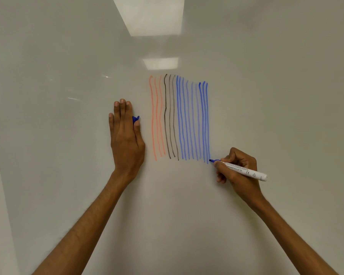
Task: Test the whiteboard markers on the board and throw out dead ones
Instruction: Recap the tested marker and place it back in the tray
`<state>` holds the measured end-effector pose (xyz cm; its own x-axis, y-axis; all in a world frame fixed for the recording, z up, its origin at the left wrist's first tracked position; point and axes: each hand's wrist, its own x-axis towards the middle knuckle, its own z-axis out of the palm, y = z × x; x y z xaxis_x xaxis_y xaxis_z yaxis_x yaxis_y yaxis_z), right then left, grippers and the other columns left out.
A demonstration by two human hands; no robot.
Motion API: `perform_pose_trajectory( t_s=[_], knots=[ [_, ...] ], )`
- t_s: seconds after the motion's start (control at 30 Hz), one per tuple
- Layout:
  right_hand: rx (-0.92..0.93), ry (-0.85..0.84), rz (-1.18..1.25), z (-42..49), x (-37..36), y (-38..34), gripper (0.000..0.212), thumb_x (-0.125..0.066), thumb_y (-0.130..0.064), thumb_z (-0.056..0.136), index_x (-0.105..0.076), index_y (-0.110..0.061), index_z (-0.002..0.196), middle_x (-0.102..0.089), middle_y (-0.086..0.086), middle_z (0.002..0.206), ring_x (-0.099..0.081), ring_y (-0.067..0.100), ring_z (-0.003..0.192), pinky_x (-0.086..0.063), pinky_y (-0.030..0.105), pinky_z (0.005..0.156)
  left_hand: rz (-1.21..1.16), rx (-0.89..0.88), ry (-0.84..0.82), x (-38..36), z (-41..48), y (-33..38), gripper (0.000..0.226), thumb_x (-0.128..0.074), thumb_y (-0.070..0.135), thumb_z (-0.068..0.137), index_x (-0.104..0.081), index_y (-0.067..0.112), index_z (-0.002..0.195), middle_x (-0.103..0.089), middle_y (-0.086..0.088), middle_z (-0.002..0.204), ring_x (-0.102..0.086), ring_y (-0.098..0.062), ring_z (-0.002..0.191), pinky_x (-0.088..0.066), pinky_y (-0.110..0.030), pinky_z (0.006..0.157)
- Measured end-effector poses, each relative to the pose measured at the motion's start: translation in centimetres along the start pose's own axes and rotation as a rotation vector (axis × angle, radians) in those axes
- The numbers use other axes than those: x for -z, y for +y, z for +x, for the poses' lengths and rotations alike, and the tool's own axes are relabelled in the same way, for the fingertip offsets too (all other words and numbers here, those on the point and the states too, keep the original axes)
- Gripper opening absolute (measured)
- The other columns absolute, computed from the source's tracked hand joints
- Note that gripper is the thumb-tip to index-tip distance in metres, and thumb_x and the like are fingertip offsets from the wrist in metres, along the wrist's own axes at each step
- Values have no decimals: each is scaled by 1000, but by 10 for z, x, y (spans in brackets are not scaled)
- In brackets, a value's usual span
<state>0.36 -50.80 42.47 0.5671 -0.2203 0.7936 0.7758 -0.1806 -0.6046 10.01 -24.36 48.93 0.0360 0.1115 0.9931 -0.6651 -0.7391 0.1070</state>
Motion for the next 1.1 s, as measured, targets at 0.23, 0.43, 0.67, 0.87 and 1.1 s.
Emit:
perform_pose_trajectory(
  t_s=[0.23, 0.43, 0.67, 0.87, 1.1],
  knots=[
    [-25, 3, 34, -3, 1, -5, 32, -68, 10, 84, -47, -3, 65, -60, 17, 57, -57, 29, 42, -47, 29, 42, -133, 87, -144, 16, -28, 3, 50, -34, 13, 109, -18, -1, 155, -14, -12, 164, -7, -18, 153, -3, -31, 125],
    [-141, -3, 127, -11, 9, -8, 19, -69, 5, 84, -55, -1, 74, -61, 14, 59, -57, 25, 43, -44, 26, 42, -354, 334, -361, 56, -100, 28, 53, -36, 15, 108, -17, 11, 158, -13, 0, 166, -9, -3, 151, -9, -20, 122],
    [-300, -57, 157, -55, -2, 1, 9, -74, -4, 82, -67, -5, 88, -67, 8, 68, -61, 20, 49, -45, 24, 44, -573, 579, -556, 93, -179, 60, 21, -47, 18, 104, -49, 13, 125, -60, 11, 135, -46, 2, 133, -38, -20, 111],
    [-431, -181, 206, -108, -16, 8, 22, -75, -19, 77, -70, -8, 95, -68, 6, 72, -63, 20, 56, -47, 22, 48, -612, 660, -656, 107, -218, 85, 21, -59, 22, 98, -67, 18, 117, -71, 12, 110, -65, -7, 108, -49, -17, 91],
    [-556, -288, 150, -163, -18, 30, 11, -72, -11, 85, -71, -7, 95, -69, 6, 71, -65, 21, 58, -50, 24, 50, -713, 810, -739, 122, -252, 97, 29, -63, 24, 93, -57, 13, 120, -73, -1, 112, -72, -15, 100, -54, -35, 95]
  ],
)
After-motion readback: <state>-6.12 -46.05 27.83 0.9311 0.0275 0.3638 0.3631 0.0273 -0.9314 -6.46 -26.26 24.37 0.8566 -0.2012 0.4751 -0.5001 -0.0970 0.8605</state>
